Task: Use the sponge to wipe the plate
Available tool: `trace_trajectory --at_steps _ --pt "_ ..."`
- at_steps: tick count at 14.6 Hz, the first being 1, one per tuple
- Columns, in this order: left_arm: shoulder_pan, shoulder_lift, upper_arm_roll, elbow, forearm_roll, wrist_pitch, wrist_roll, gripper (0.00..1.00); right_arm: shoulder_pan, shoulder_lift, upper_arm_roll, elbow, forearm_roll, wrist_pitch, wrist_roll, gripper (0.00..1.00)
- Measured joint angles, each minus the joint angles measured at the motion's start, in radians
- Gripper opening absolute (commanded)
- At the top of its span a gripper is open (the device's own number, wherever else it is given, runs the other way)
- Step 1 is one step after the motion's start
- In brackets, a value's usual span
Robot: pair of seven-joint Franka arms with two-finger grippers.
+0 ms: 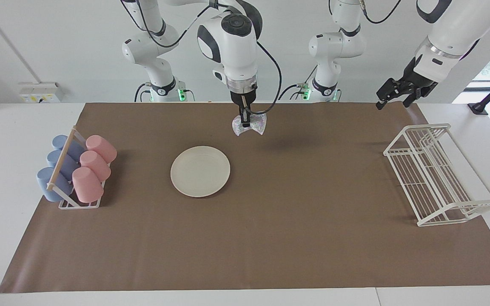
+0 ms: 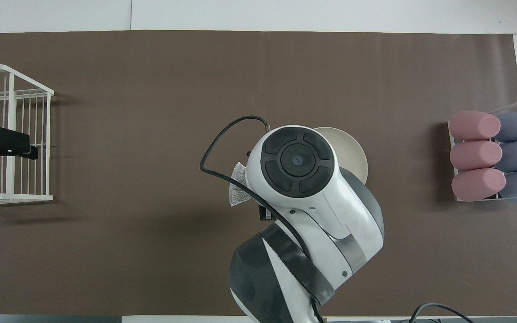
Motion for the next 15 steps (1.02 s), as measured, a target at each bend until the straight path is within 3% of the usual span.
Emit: trace_trajectory --at_steps 4,8,15 --pt "0.0 -0.029 -0.001 -0.102 -0.277 0.047 -0.001 1.0 -0.021 0.0 -0.006 0.005 0.0 0.0 0.0 0.0" --pt "-0.069 -0.095 -0.008 -0.335 -0.569 0.281 0.002 1.0 -0.021 0.0 -0.005 0.005 0.0 0.0 0.0 0.0" --pt "-0.207 -0.094 -0.011 -0.538 -0.991 0.472 0.266 1.0 -0.022 0.0 -0.006 0.006 0.0 0.0 0.0 0.0"
